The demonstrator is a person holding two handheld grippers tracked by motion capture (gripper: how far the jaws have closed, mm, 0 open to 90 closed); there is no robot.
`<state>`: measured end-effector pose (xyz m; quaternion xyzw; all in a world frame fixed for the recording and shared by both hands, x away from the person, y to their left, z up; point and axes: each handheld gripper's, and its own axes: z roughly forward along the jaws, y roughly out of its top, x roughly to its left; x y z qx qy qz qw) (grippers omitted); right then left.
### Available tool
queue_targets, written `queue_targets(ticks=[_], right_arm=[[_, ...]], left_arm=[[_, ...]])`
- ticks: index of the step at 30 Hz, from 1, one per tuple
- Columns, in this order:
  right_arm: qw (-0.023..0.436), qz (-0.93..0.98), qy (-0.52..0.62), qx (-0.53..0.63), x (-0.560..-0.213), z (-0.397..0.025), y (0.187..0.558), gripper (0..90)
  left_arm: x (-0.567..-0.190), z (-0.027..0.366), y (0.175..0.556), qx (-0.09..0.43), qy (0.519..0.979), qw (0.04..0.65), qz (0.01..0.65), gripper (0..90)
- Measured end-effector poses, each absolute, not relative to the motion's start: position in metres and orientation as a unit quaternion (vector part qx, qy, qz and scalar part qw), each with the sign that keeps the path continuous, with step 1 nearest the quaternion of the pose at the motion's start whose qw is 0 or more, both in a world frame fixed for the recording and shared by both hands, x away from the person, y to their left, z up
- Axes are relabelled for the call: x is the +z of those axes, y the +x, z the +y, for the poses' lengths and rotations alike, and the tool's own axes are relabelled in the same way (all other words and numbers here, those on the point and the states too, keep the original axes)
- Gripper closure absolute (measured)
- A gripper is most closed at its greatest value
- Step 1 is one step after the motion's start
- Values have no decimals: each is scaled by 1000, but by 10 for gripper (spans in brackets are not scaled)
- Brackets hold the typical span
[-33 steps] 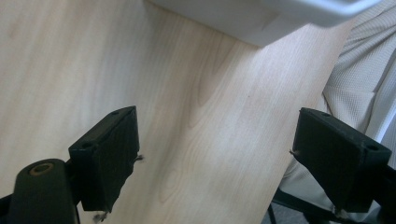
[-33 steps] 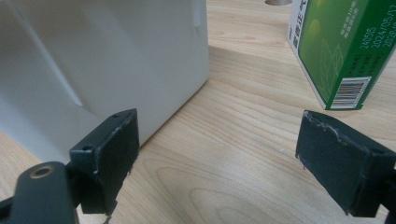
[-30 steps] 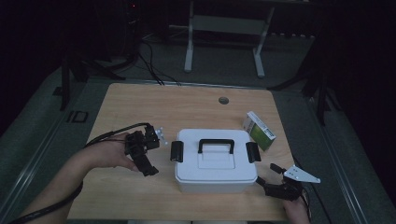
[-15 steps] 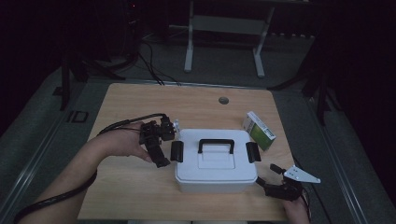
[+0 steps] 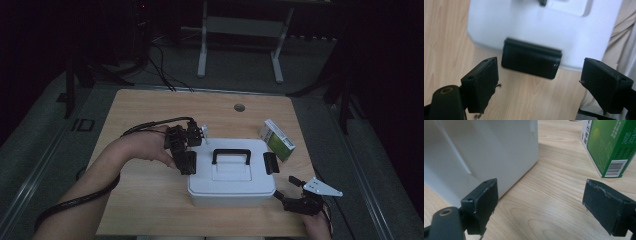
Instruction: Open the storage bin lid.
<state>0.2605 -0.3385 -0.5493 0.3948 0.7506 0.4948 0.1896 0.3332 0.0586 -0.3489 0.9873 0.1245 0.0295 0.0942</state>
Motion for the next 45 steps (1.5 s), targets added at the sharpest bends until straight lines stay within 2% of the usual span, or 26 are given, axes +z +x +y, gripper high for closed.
queue_targets(ticks=[15,33,37,45], right_arm=[[186,751,391,499,-549,-339,260,128],[177,749,390,506,-549,-339,260,129],[176,748,390,507,-549,-340,260,129],[175,748,388,510,-549,-340,260,129]], left_arm=[[-338,21,350,26,989,108,97,149],[-344,-31,359,28,994,93,54,150],[-348,-41,361,26,995,84,43,205],[-350,-51,365,15,996,76,40,399]])
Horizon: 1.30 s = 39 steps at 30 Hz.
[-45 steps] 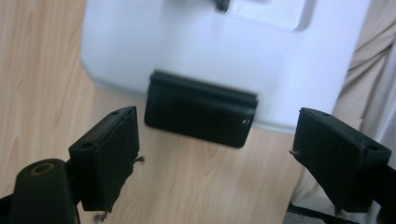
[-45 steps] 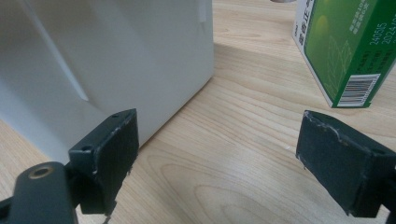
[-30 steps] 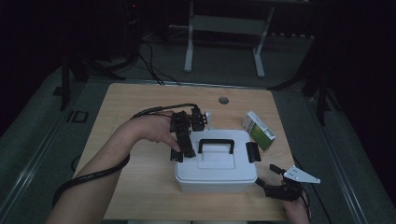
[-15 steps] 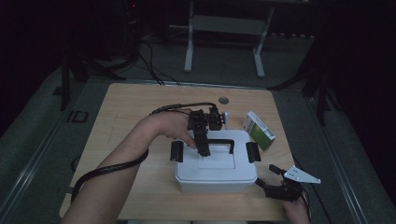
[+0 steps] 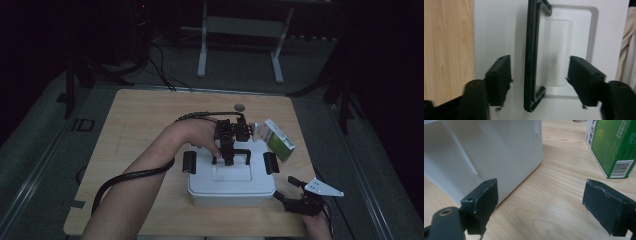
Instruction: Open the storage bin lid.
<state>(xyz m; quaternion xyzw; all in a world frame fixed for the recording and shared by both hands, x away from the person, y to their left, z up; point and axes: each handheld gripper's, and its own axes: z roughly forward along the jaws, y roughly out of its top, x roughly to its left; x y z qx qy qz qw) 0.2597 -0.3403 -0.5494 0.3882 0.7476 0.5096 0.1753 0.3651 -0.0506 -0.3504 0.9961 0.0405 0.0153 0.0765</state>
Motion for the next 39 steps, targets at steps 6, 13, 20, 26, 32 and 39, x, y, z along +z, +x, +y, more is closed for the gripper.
queue_targets(ticks=[6,13,20,26,32,39], right_arm=[[174,748,387,510,-549,-340,260,129],[171,748,388,510,-550,-340,260,130],[169,749,388,510,-550,-339,260,130],[169,749,387,510,-550,-339,260,130],[169,749,387,510,-550,-339,261,130],[168,749,388,509,-550,-339,260,132]], left_arm=[[-352,-54,366,4,997,73,36,517],[-356,-56,369,-4,997,70,39,647],[-358,-60,369,-17,997,68,38,749],[-359,-62,369,-21,997,68,41,823],[-359,-62,369,-24,997,68,41,834],[-358,-62,367,-15,997,72,36,839]])
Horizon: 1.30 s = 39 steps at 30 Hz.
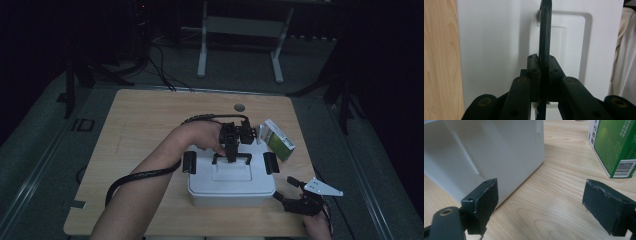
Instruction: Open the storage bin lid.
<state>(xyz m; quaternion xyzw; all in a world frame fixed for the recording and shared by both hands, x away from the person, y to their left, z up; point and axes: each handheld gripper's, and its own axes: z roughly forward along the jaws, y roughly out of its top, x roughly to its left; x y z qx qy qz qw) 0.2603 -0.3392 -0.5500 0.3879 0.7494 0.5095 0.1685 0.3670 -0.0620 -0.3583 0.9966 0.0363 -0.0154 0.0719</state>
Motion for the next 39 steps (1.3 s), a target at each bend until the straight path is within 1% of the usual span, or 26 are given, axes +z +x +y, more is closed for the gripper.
queue_targets(ticks=[9,11,15,20,39], right_arm=[[168,749,388,510,-550,-339,260,131],[167,749,388,510,-550,-339,260,131],[167,750,388,509,-550,-339,260,131],[167,749,388,511,-550,-339,260,131],[179,745,394,508,-549,-341,260,131]], left_arm=[[-349,-61,363,-1,996,81,26,840],[-345,-59,364,9,996,81,22,840],[-336,-54,365,15,996,80,29,840],[-329,-43,366,22,995,84,39,839],[-322,5,362,26,993,93,71,839]])
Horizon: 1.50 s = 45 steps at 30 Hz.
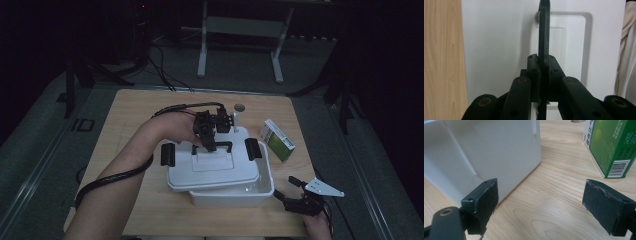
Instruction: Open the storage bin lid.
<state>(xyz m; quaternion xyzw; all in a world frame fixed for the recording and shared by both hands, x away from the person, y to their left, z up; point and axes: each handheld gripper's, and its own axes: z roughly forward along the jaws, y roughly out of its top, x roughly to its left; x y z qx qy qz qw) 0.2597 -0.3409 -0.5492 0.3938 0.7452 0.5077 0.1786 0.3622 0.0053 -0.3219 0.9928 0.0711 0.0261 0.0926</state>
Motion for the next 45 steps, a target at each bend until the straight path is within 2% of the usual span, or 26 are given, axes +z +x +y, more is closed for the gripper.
queue_targets(ticks=[17,45], right_arm=[[184,744,394,507,-549,-341,260,131],[186,745,398,502,-549,-339,260,130]], left_arm=[[-323,55,359,27,989,97,109,839],[-325,171,342,41,970,112,213,839]])
